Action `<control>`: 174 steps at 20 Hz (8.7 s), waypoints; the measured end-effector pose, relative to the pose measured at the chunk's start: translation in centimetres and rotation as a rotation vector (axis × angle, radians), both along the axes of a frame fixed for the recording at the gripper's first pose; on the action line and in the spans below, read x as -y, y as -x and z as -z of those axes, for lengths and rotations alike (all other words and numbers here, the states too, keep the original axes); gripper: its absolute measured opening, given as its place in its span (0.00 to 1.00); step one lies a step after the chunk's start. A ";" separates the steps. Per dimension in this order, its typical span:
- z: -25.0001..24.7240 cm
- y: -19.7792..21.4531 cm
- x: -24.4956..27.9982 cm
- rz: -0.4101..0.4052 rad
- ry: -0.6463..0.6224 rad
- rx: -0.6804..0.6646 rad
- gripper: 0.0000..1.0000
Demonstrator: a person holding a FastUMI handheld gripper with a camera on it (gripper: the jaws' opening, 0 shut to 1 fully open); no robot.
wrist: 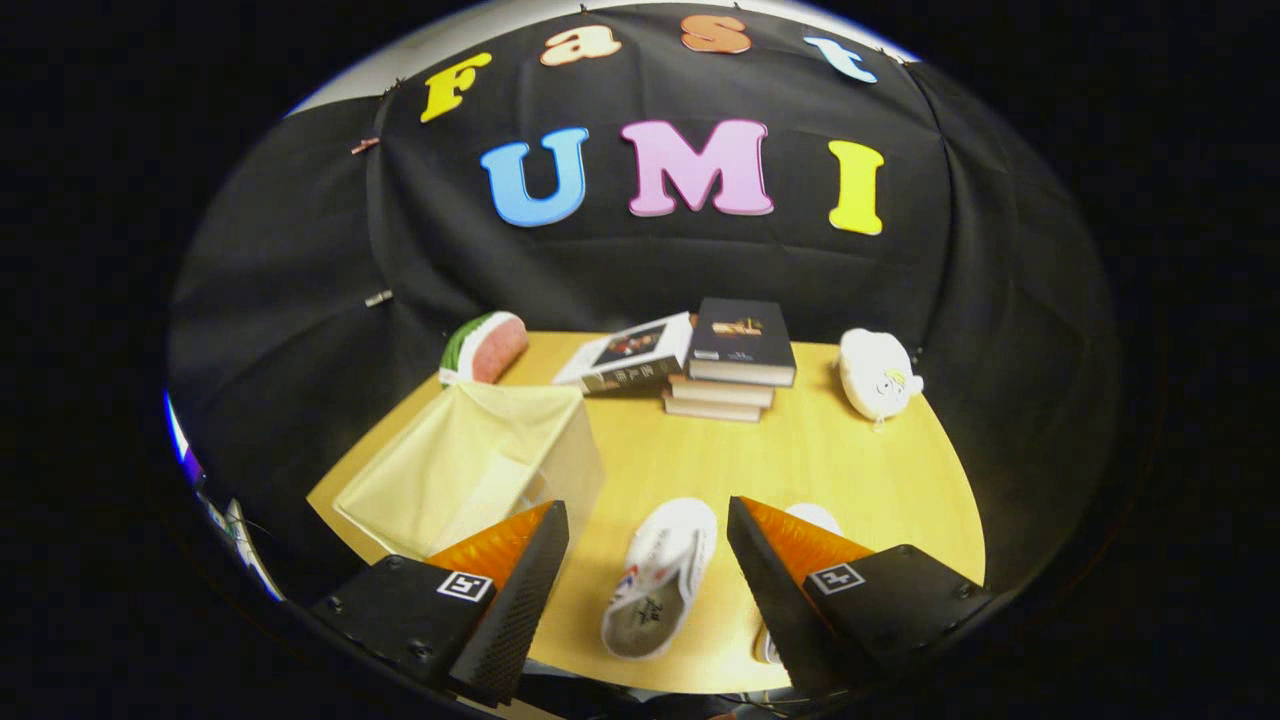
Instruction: Open the storage box then place both shoes into the box .Put the left shoe in first, then the right shoe, with the right side of both shoes facing outward in a uniform manner.
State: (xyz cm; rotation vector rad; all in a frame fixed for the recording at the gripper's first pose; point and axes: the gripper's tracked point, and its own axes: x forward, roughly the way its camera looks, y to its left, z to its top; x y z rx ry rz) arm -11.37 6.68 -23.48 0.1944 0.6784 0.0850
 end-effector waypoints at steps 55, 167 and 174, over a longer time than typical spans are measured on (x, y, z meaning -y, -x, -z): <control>-0.3 -8.5 -19.6 0.174 -0.372 -0.624 0.05; -3.2 -11.5 -15.6 0.235 -0.285 -0.444 0.99; -3.1 -11.3 -12.0 0.228 -0.203 -0.367 0.99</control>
